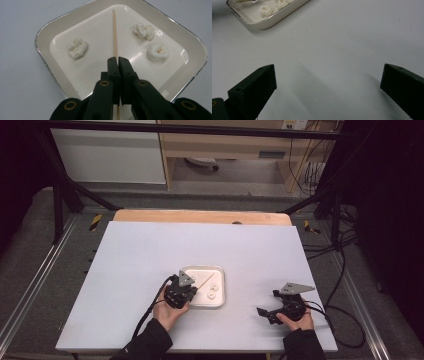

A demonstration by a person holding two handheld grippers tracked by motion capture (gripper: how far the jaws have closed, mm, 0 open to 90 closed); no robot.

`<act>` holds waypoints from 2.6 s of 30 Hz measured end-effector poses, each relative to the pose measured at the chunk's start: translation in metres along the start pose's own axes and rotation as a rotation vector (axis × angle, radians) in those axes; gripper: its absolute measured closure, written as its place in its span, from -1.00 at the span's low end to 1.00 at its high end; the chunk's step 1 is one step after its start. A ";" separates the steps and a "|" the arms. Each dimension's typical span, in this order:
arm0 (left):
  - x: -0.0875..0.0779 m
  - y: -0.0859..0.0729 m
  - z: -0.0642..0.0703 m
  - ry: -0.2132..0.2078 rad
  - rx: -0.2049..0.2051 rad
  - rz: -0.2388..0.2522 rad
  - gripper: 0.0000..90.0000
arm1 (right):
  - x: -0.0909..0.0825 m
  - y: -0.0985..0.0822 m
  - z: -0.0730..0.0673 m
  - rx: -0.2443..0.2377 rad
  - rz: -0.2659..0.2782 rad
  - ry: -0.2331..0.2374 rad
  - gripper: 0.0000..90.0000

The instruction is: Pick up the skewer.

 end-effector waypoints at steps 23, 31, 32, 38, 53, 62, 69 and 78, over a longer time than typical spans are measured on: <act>-0.030 0.001 -0.008 -0.062 0.014 0.062 0.97 | 0.001 0.001 -0.004 -0.013 -0.003 -0.001 -0.98; -0.035 0.000 -0.009 -0.094 0.033 0.070 0.97 | 0.004 0.007 -0.011 -0.053 -0.003 -0.024 -0.98; -0.035 0.000 -0.009 -0.096 0.036 0.069 0.97 | 0.005 0.008 -0.012 -0.058 -0.006 -0.029 -0.98; -0.036 0.000 -0.006 -0.116 0.062 0.062 0.97 | 0.008 0.012 -0.019 -0.098 -0.023 -0.057 -0.98; -0.039 0.007 0.002 -0.158 0.103 0.050 0.97 | 0.015 0.025 -0.037 -0.246 -0.034 -0.099 -0.95; -0.041 0.012 0.008 -0.181 0.143 0.037 0.97 | 0.019 0.035 -0.049 -0.351 -0.047 -0.124 -0.90; -0.040 0.018 0.011 -0.188 0.182 0.017 0.97 | 0.023 0.041 -0.058 -0.441 -0.071 -0.142 -0.86; -0.035 0.030 0.023 -0.216 0.219 0.007 0.97 | 0.023 0.047 -0.066 -0.547 -0.079 -0.159 -0.77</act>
Point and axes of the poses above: each handheld gripper's, and its own axes: x roughly forward along the jaws, y roughly out of its top, z roughly to its right, the point moved 3 cm from there along x, roughly forward along the jaws, and after that the axes turned 3 degrees about x, right-handed, at the moved point
